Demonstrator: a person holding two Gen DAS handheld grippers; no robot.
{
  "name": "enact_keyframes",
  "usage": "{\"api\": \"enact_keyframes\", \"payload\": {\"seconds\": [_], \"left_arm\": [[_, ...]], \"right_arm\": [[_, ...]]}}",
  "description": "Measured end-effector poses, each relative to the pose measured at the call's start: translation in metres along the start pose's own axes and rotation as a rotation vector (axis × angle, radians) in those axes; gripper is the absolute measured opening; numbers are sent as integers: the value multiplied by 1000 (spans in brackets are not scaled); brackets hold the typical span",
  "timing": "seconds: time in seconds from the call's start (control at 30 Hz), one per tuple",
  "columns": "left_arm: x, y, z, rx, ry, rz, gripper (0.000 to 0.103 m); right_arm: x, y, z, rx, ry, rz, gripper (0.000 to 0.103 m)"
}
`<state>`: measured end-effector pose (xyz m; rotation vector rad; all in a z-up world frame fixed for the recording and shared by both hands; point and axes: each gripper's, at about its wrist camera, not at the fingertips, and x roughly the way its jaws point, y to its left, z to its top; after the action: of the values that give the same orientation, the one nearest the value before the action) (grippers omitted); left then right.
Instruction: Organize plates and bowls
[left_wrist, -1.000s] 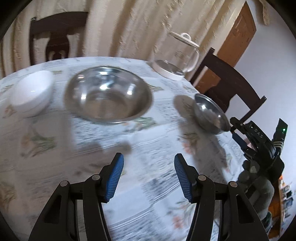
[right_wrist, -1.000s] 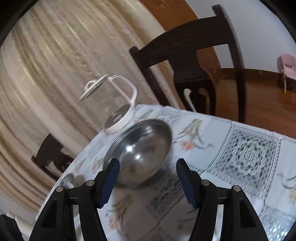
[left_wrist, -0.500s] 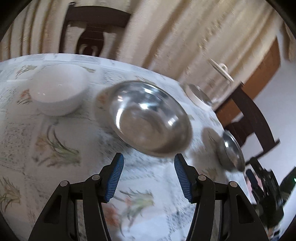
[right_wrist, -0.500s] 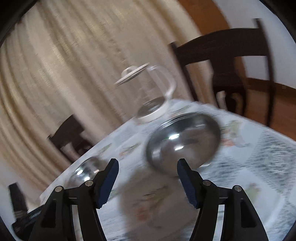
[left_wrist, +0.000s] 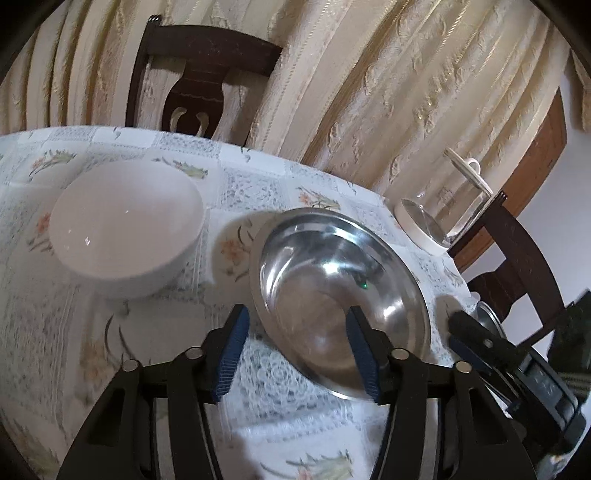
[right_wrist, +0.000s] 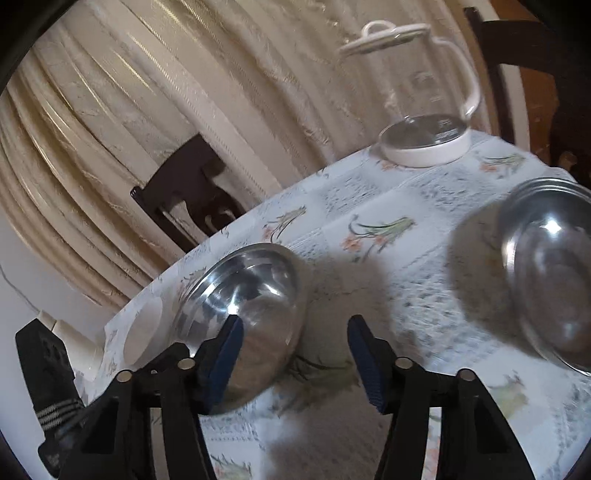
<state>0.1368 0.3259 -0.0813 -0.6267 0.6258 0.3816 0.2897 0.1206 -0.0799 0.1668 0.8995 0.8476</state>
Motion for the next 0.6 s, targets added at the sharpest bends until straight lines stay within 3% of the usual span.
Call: {"api": "enact_keyframes", "payload": {"seconds": [0.4, 0.6], "left_arm": [[20, 2, 2, 35, 23, 3, 39], [18, 1, -1, 38, 29, 7, 38]], "right_arm": [[30, 11, -6, -30, 95, 2, 35], [23, 8, -8, -31, 97, 10, 32]]}}
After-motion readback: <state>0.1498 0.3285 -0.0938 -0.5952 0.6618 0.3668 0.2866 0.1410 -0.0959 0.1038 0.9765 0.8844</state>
